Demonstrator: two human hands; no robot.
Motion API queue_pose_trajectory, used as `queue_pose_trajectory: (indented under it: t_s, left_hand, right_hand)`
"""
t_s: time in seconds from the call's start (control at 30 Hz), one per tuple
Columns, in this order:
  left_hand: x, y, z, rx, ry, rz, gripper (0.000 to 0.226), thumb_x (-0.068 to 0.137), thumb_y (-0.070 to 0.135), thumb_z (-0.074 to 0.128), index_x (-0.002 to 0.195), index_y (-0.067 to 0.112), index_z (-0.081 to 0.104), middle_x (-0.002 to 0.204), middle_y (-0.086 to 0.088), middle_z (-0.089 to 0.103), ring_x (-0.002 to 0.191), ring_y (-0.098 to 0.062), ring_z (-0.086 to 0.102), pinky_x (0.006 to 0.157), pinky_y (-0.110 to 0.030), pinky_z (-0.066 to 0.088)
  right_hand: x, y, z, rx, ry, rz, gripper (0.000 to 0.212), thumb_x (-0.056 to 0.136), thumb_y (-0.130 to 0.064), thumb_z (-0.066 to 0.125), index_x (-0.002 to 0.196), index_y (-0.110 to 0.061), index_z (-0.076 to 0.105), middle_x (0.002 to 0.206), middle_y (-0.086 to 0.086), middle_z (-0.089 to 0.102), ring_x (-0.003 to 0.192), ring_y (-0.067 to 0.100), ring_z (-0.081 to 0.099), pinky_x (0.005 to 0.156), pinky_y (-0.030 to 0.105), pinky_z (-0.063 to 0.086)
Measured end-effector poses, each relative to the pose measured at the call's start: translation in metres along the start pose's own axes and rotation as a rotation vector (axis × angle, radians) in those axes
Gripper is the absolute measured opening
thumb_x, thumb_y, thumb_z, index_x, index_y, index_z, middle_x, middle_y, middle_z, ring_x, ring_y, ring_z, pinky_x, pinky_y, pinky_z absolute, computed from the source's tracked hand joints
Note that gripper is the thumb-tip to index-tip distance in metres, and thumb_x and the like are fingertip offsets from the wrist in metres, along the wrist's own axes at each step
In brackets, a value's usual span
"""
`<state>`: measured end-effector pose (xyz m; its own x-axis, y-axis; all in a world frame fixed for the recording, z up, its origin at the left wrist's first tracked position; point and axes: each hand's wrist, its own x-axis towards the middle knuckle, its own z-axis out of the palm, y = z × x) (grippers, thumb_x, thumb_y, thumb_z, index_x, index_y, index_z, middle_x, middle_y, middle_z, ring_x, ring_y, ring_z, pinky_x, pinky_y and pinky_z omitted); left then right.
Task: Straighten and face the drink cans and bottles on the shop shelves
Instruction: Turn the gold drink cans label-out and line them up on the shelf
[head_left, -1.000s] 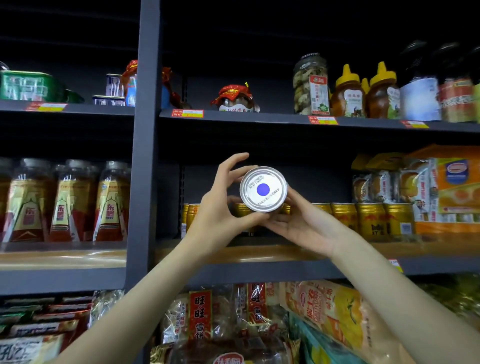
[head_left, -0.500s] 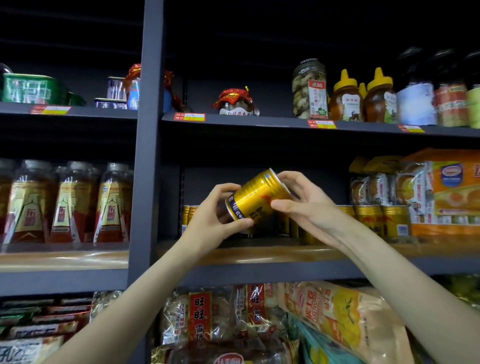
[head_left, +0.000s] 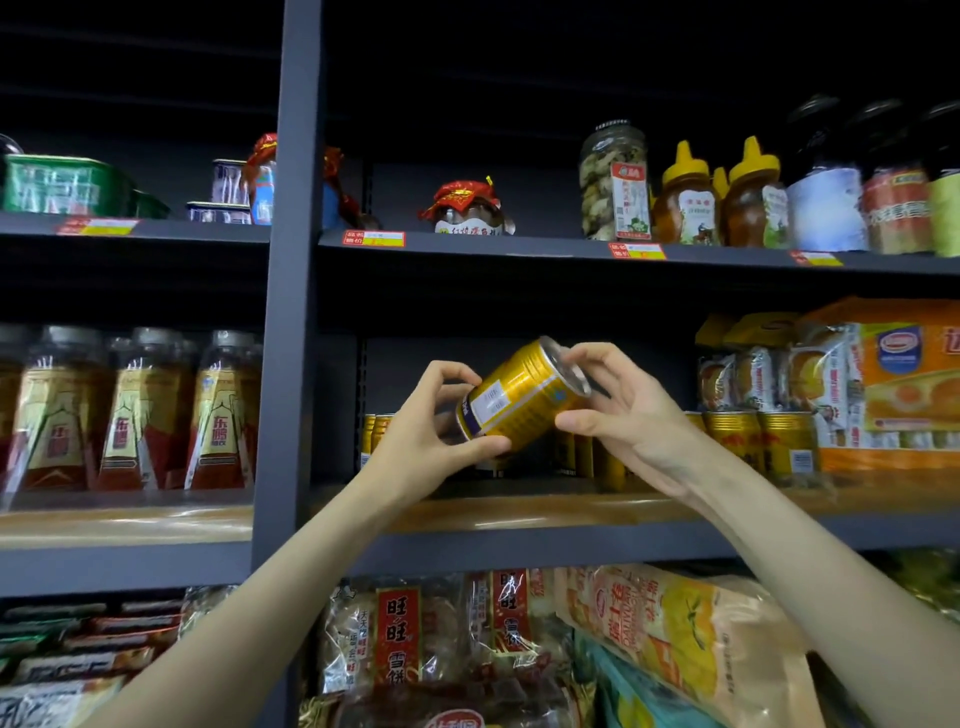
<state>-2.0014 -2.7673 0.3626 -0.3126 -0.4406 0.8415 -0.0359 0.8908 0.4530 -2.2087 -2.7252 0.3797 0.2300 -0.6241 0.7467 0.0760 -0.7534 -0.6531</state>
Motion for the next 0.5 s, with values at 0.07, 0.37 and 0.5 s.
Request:
queue_pose_trajectory:
  t_s: [0.07, 0.37, 0.5]
  left_hand:
    - [-0.001, -0.003, 0.003, 0.06, 0.016, 0.03, 0.051, 0.07, 0.011, 0.078, 0.1, 0.032, 0.042, 0.112, 0.005, 0.055, 0.099, -0.011, 0.063, 0.075, -0.022, 0.056]
    - [-0.006, -0.009, 0.021, 0.465, 0.261, 0.243, 0.056, 0.067, 0.009, 0.081, 0.102, 0.023, 0.039, 0.109, 0.003, 0.04, 0.096, -0.001, 0.048, 0.073, 0.002, 0.04]
    - [0.005, -0.007, 0.011, 0.648, 0.093, 0.194, 0.043, 0.077, 0.022, 0.074, 0.11, 0.019, 0.047, 0.109, 0.007, 0.048, 0.099, -0.005, 0.049, 0.077, -0.007, 0.038]
  right_hand:
    - [0.0, -0.001, 0.001, -0.04, -0.036, 0.002, 0.058, 0.066, 0.0, 0.074, 0.115, -0.02, 0.052, 0.121, -0.003, 0.059, 0.11, 0.01, 0.06, 0.084, 0.024, 0.052]
    - [-0.001, 0.003, 0.009, -0.309, 0.092, -0.126, 0.047, 0.066, -0.02, 0.075, 0.105, -0.033, 0.052, 0.117, -0.006, 0.051, 0.099, 0.001, 0.061, 0.073, 0.022, 0.055]
    - [0.009, 0.003, 0.0, -0.373, 0.186, -0.123, 0.041, 0.072, -0.013, 0.078, 0.102, -0.031, 0.055, 0.115, -0.006, 0.057, 0.103, 0.014, 0.062, 0.078, 0.028, 0.056]
